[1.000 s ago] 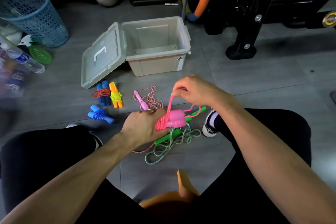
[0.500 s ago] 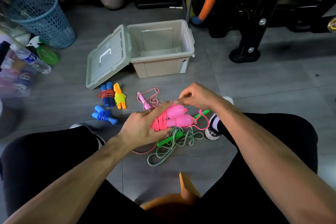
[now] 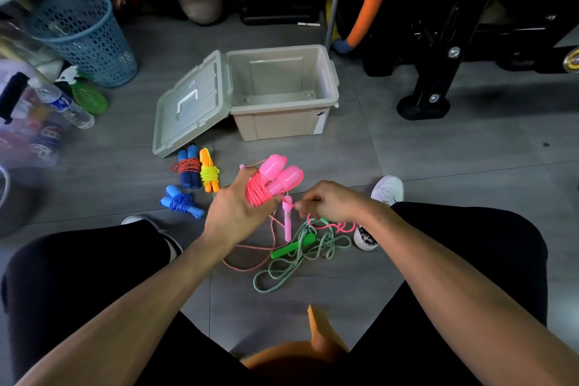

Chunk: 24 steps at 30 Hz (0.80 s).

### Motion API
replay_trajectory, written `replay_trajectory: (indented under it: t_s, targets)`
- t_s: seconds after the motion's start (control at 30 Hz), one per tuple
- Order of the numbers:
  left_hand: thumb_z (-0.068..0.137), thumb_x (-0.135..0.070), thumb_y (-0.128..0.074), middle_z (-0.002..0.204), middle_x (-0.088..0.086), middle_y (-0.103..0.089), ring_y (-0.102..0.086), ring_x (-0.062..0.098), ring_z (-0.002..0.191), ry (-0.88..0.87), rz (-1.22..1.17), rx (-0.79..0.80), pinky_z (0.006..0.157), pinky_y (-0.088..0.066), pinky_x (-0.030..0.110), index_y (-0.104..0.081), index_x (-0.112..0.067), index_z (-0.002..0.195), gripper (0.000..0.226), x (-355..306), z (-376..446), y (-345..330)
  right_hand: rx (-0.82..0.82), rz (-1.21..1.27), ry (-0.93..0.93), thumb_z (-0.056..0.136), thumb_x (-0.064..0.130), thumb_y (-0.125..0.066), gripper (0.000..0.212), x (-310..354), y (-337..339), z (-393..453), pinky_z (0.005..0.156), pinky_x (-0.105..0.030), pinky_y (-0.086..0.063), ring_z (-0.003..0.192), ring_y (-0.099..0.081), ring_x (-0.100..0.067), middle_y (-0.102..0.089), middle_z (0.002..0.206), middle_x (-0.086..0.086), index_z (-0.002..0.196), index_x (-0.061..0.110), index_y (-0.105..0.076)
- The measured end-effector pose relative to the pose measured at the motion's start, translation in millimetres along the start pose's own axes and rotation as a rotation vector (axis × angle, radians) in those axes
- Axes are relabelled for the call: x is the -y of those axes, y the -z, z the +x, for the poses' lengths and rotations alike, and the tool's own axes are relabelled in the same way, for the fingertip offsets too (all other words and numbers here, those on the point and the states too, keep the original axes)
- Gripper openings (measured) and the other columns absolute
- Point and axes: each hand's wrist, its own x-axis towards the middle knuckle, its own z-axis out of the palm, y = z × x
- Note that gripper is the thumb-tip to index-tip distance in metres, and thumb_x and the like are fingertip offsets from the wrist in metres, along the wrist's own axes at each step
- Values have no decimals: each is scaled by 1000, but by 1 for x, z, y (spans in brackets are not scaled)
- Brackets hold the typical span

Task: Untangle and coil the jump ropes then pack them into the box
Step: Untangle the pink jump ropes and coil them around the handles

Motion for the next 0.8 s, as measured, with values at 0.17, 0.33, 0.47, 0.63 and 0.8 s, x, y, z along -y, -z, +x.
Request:
replay_trajectory:
  t_s: [0.17, 0.33, 0.47, 0.63, 0.8]
  targets:
    - [80, -49, -64, 90, 4, -65, -64, 35, 87, 197, 214, 134, 74, -54, 41, -43, -28, 122, 51, 11, 8, -7, 64, -237, 23, 95, 30, -53, 33, 23, 2, -13, 50, -29, -36, 48, -44, -13, -52, 59, 3, 64, 23, -48]
    - [85, -61, -56, 102, 8, -67, -66, 34, 95, 56, 640, 333, 73, -51, 37, -37, -31, 132, 60, 10, 9, -12, -37, -374, 162, 98, 29, -51, 23, 41, 17, -19, 52, -31, -33, 54, -47, -9, -51, 65, 8, 76, 22, -49]
    - [86, -54, -57, 98, 4, -68, -67, 33, 87, -360, 717, 396, 71, -52, 35, -36, -31, 133, 57, 2, 2, -21, -129, -392, 201, 94, 36, -60, 21, 40, 34, -15, 56, -30, -36, 64, -54, -13, -55, 67, 9, 83, 17, -62]
    - [79, -64, -50, 82, -3, -69, -66, 26, 62, -769, 526, 322, 49, -53, 34, -47, -31, 120, 52, 14, 4, -16, -148, -188, 99, 75, 39, -80, 22, 14, 56, -8, 55, -23, -37, 53, -45, -3, -56, 60, 10, 72, 21, -68]
    - [77, -63, -63, 84, -1, -69, -64, 23, 65, -645, 257, 299, 56, -53, 33, -54, -26, 128, 63, 14, 3, -3, -137, 124, 94, 81, 31, -78, 17, -8, 55, -8, 55, -20, -37, 52, -45, 2, -58, 59, 11, 82, 15, -75]
